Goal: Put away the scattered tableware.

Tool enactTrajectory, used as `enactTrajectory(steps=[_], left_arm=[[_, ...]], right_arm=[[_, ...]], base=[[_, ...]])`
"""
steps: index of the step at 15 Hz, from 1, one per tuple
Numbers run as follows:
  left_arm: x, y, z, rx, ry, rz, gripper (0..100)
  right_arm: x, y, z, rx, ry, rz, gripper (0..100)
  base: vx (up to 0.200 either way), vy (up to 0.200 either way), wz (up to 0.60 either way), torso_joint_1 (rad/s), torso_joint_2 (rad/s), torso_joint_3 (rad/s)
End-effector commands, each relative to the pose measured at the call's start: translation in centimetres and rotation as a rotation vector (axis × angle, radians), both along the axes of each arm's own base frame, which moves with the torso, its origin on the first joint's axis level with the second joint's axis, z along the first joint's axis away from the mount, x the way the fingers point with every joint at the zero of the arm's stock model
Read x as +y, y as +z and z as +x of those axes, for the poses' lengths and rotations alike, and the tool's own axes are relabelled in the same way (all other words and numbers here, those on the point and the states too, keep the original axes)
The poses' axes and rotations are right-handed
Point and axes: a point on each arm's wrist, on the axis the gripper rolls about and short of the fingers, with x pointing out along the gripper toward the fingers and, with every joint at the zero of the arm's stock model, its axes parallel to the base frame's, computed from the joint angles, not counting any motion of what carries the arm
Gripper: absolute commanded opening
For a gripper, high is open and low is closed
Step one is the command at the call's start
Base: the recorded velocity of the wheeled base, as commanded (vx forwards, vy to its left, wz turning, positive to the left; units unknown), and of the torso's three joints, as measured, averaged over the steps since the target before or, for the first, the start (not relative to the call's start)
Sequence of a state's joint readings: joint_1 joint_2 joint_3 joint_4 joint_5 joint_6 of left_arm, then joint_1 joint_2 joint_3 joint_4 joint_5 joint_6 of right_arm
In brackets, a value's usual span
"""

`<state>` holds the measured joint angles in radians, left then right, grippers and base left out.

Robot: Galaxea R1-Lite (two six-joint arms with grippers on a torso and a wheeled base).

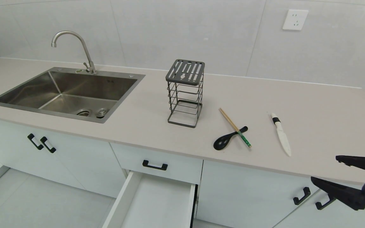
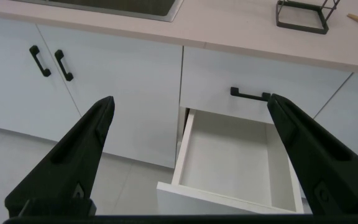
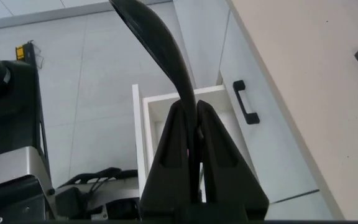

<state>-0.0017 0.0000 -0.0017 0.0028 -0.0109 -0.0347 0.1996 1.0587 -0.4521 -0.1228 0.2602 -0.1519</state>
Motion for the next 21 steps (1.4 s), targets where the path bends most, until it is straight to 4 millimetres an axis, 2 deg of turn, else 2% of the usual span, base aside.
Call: enactTrajectory(steps=[1, 2, 4, 7, 9, 14, 16, 17, 21], left_arm=[[0.0, 0.0, 0.0, 0.002, 0.000, 0.001, 100], [0.0, 0.0, 0.0, 0.002, 0.000, 0.001, 100], [0.0, 0.0, 0.0, 0.002, 0.000, 0.001, 100], [0.0, 0.0, 0.0, 0.002, 0.000, 0.001, 100], [0.0, 0.0, 0.0, 0.002, 0.000, 0.001, 100], [0.0, 0.0, 0.0, 0.002, 0.000, -0.001, 100], [0.0, 0.0, 0.0, 0.002, 0.000, -0.001, 100], [0.0, 0.0, 0.0, 0.002, 0.000, -0.001, 100], [0.0, 0.0, 0.0, 0.002, 0.000, -0.001, 100]], right_arm=[[1.6, 0.6, 2.3, 0.028, 0.068, -0.011, 100], [2.2, 0.4, 3.7, 0.058, 0.081, -0.023, 100], [3.0, -0.4, 5.3, 0.079, 0.112, -0.054, 100], [3.5, -2.2, 4.7, 0.107, 0.137, -0.081, 100], [3.6, -2.5, 5.3, 0.102, 0.126, -0.085, 100], [4.7, -2.2, 8.8, 0.037, 0.107, -0.075, 100], [5.3, -1.6, 11.7, -0.002, 0.068, -0.077, 100], [5.3, -1.7, 12.2, -0.002, 0.065, -0.077, 100], [4.7, -3.2, 12.0, 0.049, 0.042, -0.092, 100]], base=[[0.000, 0.000, 0.00, 0.000, 0.00, 0.000], [0.000, 0.000, 0.00, 0.000, 0.00, 0.000], [0.000, 0.000, 0.00, 0.000, 0.00, 0.000], [0.000, 0.000, 0.00, 0.000, 0.00, 0.000], [0.000, 0.000, 0.00, 0.000, 0.00, 0.000], [0.000, 0.000, 0.00, 0.000, 0.00, 0.000], [0.000, 0.000, 0.00, 0.000, 0.00, 0.000], [0.000, 0.000, 0.00, 0.000, 0.00, 0.000], [0.000, 0.000, 0.00, 0.000, 0.00, 0.000]])
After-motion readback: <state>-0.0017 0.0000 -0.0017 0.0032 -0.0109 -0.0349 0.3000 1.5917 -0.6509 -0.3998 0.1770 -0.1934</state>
